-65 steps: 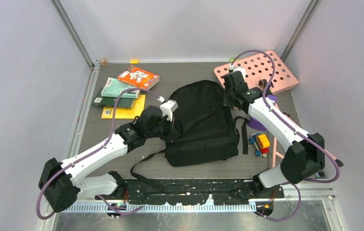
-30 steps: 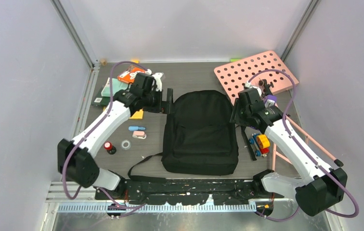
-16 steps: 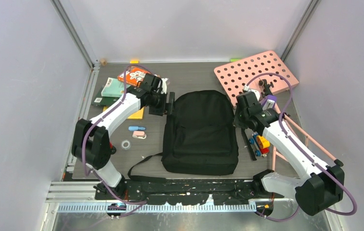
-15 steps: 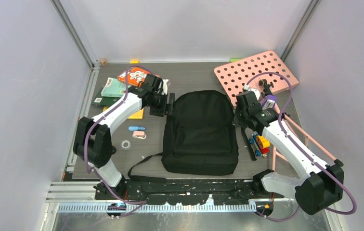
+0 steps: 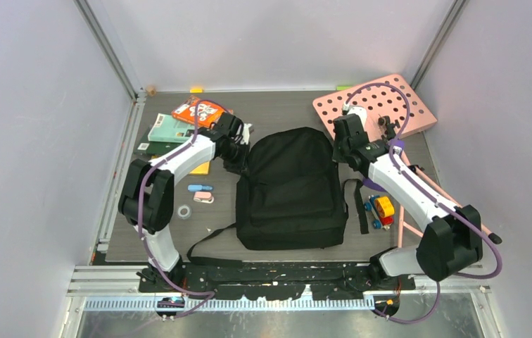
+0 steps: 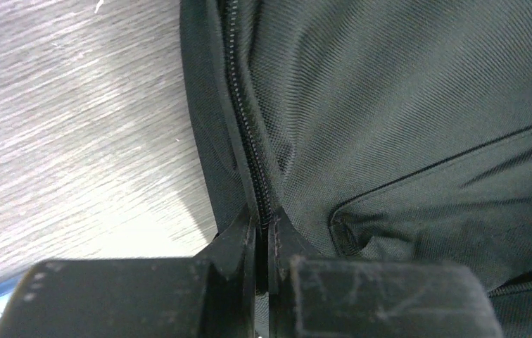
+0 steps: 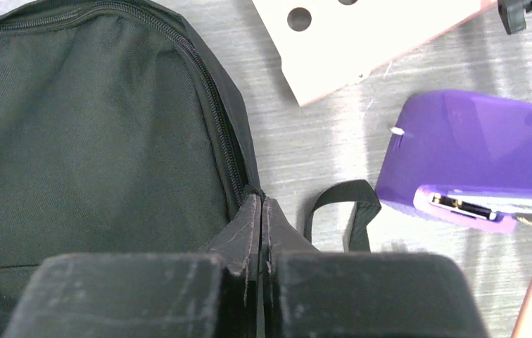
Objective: Pack the student bag
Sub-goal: Adjust the student bag at the center of the board.
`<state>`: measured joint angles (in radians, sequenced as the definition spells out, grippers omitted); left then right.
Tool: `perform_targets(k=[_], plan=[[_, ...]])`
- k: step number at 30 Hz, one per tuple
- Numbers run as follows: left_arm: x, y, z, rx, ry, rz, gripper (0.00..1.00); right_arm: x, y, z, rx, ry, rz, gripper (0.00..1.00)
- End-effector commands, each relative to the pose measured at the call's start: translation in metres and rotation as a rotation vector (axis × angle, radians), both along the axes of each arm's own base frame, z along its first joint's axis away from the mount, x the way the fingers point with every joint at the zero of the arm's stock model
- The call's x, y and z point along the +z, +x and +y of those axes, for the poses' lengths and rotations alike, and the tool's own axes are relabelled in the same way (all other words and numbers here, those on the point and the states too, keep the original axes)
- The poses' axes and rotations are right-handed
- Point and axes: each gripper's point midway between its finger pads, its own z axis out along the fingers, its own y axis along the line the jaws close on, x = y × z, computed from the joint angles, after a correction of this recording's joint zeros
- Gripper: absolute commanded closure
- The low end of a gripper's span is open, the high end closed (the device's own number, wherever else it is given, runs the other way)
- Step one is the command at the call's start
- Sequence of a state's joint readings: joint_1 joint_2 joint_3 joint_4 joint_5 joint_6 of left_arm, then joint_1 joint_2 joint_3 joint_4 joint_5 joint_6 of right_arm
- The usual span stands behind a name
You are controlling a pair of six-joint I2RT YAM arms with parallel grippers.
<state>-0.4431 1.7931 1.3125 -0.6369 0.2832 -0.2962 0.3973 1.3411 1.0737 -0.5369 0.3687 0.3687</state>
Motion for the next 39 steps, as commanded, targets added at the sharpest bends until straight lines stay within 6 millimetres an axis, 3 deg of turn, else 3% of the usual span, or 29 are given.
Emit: perform_targets(k=[1, 11, 16, 25, 34, 36, 39], plan=[[0.012, 0.015, 0.002, -0.039, 0.014, -0.101, 1.0, 0.041, 0.039, 0.011, 0.009, 0.019, -0.158, 1.0], [0.016, 0.003, -0.012, -0.153, 0.054, -0.166, 1.0, 0.055, 0.073, 0.026, 0.03, 0.032, -0.222, 1.0], [0.02, -0.011, -0.022, -0.228, 0.089, -0.207, 1.0, 0.056, 0.09, 0.035, 0.047, 0.032, -0.236, 1.0], [0.031, -0.071, -0.045, -0.165, 0.102, -0.213, 1.0, 0.042, 0.118, 0.071, 0.157, 0.092, -0.192, 1.0], [0.043, -0.138, -0.101, -0.084, -0.131, -0.172, 1.0, 0.021, 0.127, 0.121, 0.278, 0.149, -0.137, 1.0], [0.046, -0.146, -0.102, -0.065, -0.137, -0.164, 0.95, 0.019, 0.125, 0.135, 0.322, 0.156, -0.133, 1.0], [0.049, -0.15, -0.087, -0.032, -0.081, -0.182, 0.8, 0.019, 0.119, 0.154, 0.372, 0.167, -0.136, 1.0]])
